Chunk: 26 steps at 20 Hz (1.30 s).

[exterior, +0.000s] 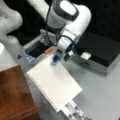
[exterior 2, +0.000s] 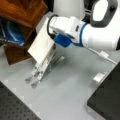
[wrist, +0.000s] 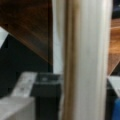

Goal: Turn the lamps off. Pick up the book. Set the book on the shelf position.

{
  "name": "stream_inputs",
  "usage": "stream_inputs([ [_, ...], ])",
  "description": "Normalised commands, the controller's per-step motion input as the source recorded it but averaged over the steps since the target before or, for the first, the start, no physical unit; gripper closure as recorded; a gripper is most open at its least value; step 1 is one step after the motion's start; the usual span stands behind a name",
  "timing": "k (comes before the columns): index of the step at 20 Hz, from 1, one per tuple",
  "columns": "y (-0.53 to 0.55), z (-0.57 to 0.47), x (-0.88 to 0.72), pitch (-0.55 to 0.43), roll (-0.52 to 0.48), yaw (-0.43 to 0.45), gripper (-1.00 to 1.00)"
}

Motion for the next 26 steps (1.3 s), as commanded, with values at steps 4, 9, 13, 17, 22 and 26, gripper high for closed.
stream_inputs([
  [4, 0.16, 0.36, 0.24, 0.165, -0.173, -0.170, 1.00],
  [9, 0.25, 0.40, 0.22, 0.182, -0.137, -0.250, 1.00],
  [13, 0.25, 0.71, 0.21, 0.239, -0.117, -0.332, 1.00],
  [17, 0.12, 0.69, 0.21, 0.202, -0.025, -0.341, 1.00],
  [22, 0.04, 0.47, 0.15, 0.131, 0.015, -0.305, 1.00],
  [26, 0.06, 0.36, 0.13, 0.159, -0.010, -0.215, 1.00],
])
